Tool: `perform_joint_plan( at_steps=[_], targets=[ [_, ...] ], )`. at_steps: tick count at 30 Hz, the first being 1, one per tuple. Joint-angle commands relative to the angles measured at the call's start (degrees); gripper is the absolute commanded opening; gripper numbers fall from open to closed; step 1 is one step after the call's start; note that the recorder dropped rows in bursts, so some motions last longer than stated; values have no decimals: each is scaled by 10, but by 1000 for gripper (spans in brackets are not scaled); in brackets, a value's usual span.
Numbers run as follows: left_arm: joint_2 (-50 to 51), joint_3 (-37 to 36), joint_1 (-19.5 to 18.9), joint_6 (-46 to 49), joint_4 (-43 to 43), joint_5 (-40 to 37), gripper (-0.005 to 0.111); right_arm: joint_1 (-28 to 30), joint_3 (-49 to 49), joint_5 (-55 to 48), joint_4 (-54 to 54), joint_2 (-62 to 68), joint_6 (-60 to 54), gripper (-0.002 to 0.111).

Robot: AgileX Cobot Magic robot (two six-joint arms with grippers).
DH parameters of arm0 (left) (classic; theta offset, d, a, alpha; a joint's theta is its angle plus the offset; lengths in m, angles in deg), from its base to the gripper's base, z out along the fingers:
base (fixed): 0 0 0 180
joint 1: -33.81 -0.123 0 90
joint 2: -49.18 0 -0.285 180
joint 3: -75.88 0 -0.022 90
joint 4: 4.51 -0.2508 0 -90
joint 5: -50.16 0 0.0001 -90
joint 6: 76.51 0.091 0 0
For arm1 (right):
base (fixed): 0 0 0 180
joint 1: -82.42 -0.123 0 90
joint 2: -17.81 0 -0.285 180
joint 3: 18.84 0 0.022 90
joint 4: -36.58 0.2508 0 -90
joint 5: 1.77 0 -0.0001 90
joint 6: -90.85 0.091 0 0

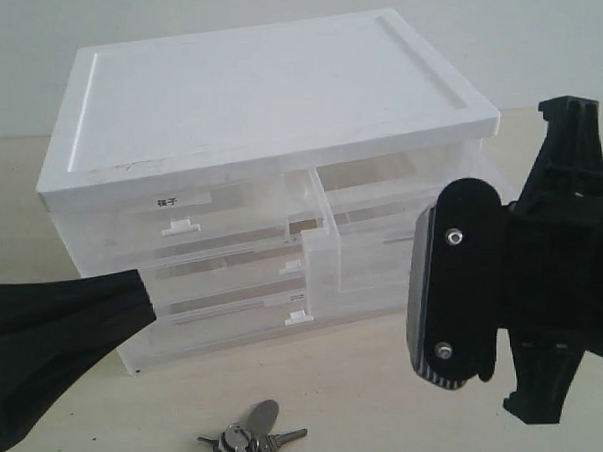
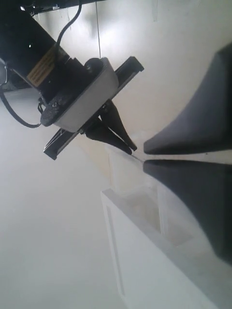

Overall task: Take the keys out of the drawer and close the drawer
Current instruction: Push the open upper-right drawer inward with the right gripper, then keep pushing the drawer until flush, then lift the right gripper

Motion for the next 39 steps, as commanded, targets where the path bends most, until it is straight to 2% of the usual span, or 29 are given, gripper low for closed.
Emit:
perform_joint_plan(
  at_steps=[1, 13, 19, 24, 27, 32, 34, 39],
  targets=[
    [2, -3, 0, -4, 6, -5, 5, 1, -2, -8, -92, 1, 79, 0],
    [2, -3, 0, -4, 6, -5, 5, 2, -3, -3, -118, 16, 85, 0],
    [2, -3, 0, -4, 6, -5, 5, 2, -3, -18, -225, 25, 187, 0],
    [2, -3, 0, -4, 6, -17, 5, 0, -3, -33, -215, 20, 198, 0],
    [2, -3, 0, -4, 6, -19, 5, -9, -3, -33, -176, -4, 161, 0],
    [2, -3, 0, -4, 6, -13, 5, -65, -3, -22, -93, -48, 68, 0],
    [2, -3, 0, -4, 6, -9, 5, -65, -8, -20, -61, -45, 36, 0],
    [2, -3, 0, -4, 6, -7, 5, -59, -58, -2, -81, -17, -9, 0]
  ],
)
